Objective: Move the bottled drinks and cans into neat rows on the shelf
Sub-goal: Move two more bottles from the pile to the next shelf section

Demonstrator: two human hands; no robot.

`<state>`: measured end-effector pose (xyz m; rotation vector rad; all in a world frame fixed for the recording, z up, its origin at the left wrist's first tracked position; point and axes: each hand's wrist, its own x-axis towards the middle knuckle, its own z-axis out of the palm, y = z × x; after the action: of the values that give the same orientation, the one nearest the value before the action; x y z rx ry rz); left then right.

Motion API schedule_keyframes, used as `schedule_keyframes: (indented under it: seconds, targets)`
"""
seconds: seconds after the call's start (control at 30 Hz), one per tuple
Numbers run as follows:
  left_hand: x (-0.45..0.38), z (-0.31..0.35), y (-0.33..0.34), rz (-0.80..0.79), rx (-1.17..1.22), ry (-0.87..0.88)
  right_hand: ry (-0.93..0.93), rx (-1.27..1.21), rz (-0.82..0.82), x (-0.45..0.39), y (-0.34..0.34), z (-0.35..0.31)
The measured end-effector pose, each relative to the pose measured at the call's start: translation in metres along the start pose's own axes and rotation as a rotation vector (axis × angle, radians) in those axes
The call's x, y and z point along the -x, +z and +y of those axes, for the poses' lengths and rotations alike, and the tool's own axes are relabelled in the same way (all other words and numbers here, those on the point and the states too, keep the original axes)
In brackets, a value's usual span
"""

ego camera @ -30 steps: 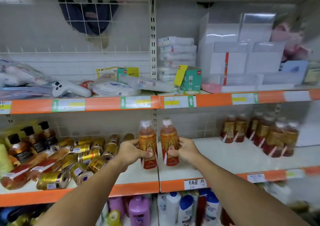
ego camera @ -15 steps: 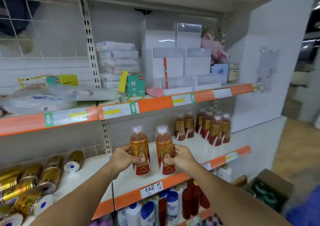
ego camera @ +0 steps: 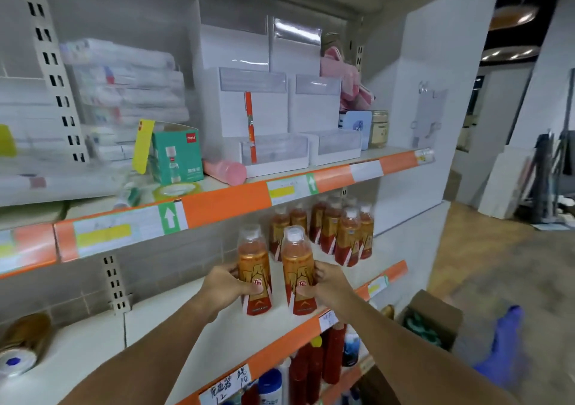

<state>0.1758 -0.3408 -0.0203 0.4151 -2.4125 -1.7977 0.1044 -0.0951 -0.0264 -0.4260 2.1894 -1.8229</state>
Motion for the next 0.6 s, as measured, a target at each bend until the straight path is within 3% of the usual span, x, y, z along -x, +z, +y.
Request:
schedule_keyframes:
  seconds: [0.37, 0.6]
  targets:
    - [-0.097, 0.002, 0.028, -0.058, -0.046, 0.019, 0.043, 0.045, 0.099, -0.065, -0.032, 0.009]
    - [-0.123, 0.002, 0.039, -0.070, -0.047, 0.022, 0.041, 0.062, 0.077, -0.100, -0.048, 0.017]
